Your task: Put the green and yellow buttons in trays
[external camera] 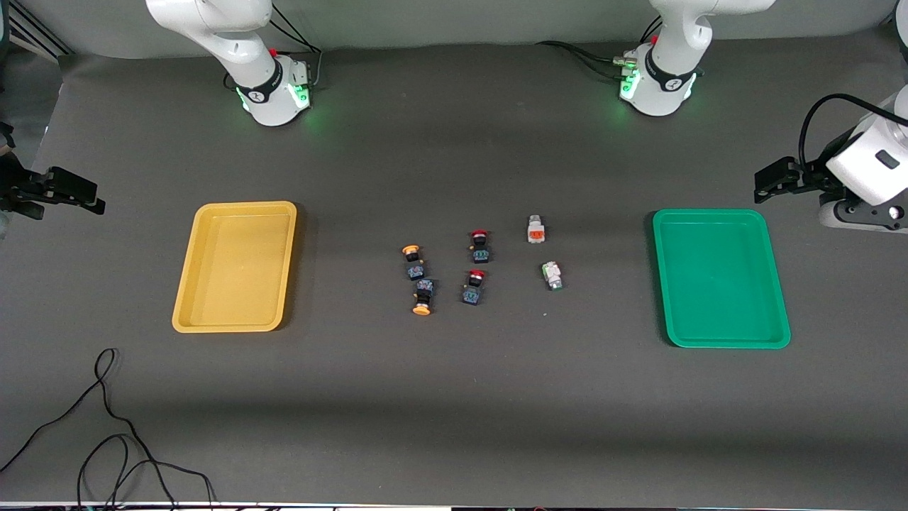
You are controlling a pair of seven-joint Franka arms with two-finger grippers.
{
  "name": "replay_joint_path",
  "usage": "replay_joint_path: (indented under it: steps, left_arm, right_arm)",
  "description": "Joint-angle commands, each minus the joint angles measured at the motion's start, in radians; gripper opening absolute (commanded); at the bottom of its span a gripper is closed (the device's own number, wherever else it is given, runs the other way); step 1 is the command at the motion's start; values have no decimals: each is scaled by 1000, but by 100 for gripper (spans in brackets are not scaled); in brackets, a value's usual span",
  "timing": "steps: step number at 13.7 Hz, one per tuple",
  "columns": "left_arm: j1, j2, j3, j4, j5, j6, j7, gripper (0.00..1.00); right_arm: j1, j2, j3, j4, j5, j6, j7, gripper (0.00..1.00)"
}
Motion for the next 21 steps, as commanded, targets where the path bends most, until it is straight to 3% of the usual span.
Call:
replay_joint_path:
  steps: [1, 12, 17, 21]
  left_arm:
    - [-12, 4, 9, 11, 11, -10, -16, 100]
    - [-12, 2, 9, 17, 13, -17, -17, 100]
    - [-40, 2, -14, -41, 13, 7, -31, 100]
    - [-138, -14, -88, -130, 10, 96, -262, 100]
  right_arm:
    - [1, 0, 2, 14, -3, -25, 21, 100]
    - [1, 11, 3, 35, -5, -31, 23, 100]
    - [-10, 13, 0, 40, 36, -31, 35, 100]
    - [-12, 23, 2, 84, 33, -31, 36, 100]
